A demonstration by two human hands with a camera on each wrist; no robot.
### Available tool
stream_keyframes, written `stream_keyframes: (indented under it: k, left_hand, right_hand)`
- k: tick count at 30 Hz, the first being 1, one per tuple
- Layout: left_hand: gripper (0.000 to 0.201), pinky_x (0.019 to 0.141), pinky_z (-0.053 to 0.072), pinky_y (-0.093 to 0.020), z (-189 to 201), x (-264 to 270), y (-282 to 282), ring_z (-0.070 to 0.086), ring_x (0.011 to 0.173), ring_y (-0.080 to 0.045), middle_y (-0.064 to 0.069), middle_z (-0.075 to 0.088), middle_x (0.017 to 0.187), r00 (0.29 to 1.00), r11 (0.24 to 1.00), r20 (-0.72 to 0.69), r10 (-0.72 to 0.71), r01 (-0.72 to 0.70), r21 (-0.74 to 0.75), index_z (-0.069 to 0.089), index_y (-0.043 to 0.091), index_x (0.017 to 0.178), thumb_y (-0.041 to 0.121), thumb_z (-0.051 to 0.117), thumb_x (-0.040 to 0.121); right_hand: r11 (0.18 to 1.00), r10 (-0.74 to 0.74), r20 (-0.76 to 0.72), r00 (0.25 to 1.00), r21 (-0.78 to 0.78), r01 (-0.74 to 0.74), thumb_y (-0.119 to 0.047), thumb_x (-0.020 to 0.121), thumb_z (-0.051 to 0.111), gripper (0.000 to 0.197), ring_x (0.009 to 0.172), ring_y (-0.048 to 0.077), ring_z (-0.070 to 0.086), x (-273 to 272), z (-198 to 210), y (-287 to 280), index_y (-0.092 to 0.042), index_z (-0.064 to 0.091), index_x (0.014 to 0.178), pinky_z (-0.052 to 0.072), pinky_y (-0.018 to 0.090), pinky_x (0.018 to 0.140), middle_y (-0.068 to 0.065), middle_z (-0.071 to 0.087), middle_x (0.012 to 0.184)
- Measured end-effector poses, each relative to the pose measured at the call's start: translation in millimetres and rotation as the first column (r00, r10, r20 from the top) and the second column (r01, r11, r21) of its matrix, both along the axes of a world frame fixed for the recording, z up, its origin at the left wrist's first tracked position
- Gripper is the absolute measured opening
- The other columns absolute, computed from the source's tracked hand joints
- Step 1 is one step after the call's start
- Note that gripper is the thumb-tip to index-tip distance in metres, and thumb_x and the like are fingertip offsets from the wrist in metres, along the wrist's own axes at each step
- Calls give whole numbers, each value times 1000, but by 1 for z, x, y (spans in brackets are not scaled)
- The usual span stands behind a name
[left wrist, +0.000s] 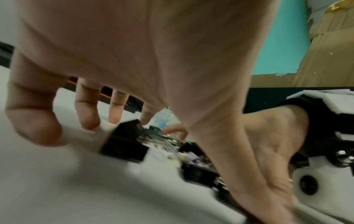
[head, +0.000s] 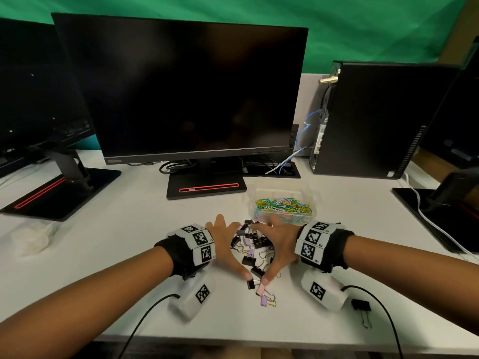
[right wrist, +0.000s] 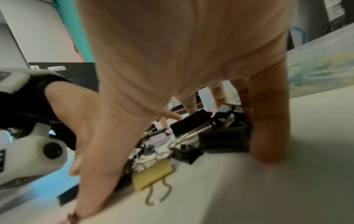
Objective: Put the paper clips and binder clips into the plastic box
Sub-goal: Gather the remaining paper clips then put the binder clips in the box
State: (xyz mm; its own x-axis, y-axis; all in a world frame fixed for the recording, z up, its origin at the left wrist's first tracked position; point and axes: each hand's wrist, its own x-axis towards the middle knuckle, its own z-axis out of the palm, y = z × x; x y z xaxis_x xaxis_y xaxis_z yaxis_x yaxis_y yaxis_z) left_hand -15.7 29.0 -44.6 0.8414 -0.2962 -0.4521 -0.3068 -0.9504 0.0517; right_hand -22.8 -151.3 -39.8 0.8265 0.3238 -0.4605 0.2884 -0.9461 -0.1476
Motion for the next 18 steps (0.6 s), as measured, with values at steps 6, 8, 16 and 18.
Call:
stream_keyframes:
  k: [6,8,16,18]
  left_hand:
    - [111,101,41,-50,-3,-4,-21,39,121,-33,-8,27,127,1000,997,11,20,-19,-75,22,31,137,67,77,47]
    - [97,99,42,-47,-1,-1,-19,43,115,-32,-7,30,120,1000,994,-6,10,-10,-112,29,30,128,65,77,52]
    - [42,76,36,-34,-3,-1,-23,47,103,-31,-5,31,112,1000,994,28,-15,18,-104,43,24,109,47,61,79]
    - [31,73,33,-33,-3,-2,-24,44,93,-28,-4,31,109,998,992,62,-33,40,-117,44,23,102,41,58,82]
  right_hand:
    - [989,-37,65,997,147,27,-42,61,79,77,105,26,52,8,-6,11,-25,37,123,49,43,92,4,32,121]
    - [986,-27,61,998,165,17,-38,61,78,62,98,28,55,9,-9,8,-28,41,109,53,45,85,4,36,114]
    - [988,55,149,987,137,-75,-17,67,74,31,89,24,51,12,-11,-3,-25,47,81,40,28,68,2,41,98]
    - [985,42,150,988,162,-66,-13,67,74,30,89,22,49,12,-9,-7,-26,50,79,42,29,71,2,46,96]
